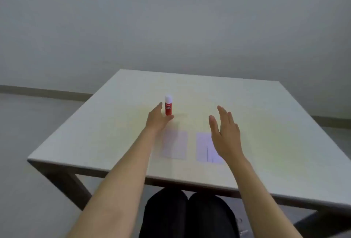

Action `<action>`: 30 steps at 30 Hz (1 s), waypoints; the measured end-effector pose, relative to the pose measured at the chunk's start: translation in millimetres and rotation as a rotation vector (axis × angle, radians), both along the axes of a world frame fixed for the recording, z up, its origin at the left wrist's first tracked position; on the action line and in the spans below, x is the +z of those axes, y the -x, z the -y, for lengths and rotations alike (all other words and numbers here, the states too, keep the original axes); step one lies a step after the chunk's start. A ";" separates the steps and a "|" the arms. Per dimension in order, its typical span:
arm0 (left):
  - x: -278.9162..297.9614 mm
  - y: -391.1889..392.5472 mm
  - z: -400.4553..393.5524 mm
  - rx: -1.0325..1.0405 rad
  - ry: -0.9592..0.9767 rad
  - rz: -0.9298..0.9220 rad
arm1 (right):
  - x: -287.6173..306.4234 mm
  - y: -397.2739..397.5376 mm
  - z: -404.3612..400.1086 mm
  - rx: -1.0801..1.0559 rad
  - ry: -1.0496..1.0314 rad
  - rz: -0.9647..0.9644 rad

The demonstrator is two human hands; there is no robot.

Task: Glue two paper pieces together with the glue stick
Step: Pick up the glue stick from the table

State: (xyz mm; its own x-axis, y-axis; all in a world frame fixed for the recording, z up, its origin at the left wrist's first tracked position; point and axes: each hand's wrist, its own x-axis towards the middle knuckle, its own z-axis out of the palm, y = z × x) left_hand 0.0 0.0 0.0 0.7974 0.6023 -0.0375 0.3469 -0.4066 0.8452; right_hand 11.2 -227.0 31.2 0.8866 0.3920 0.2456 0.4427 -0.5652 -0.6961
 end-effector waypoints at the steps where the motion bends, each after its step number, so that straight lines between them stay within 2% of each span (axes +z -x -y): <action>1: -1.8 -4.5 4.7 0.005 -0.024 0.020 | -3.0 1.6 0.2 -0.019 -0.017 -0.018; 4: -9.3 -12.5 15.6 0.090 -0.084 0.087 | -11.2 6.8 -1.1 -0.004 -0.089 -0.092; 7: -8.7 -11.6 16.2 0.147 -0.048 0.232 | -13.9 8.5 -5.9 0.015 -0.201 -0.115; 10: 1.1 2.5 22.3 0.027 -0.127 0.338 | -11.6 5.3 -10.2 -0.028 -0.405 -0.158; 14: -4.6 39.9 44.9 -0.176 -0.369 0.376 | -11.8 9.7 -20.8 -0.137 -0.652 -0.389; 16: -7.9 54.1 57.2 -0.189 -0.418 0.385 | -11.5 10.6 -22.8 -0.150 -0.637 -0.452; 21: -1.5 66.9 77.1 -0.126 -0.434 0.467 | -10.1 7.5 -14.2 -0.075 -0.380 -0.496; 27: 13.9 69.3 88.2 -0.156 -0.595 0.532 | 7.4 -1.8 11.3 0.171 -0.516 -0.620; 30: 28.2 66.9 87.5 -0.167 -0.706 0.557 | 21.7 -4.9 15.2 0.152 -0.464 -0.594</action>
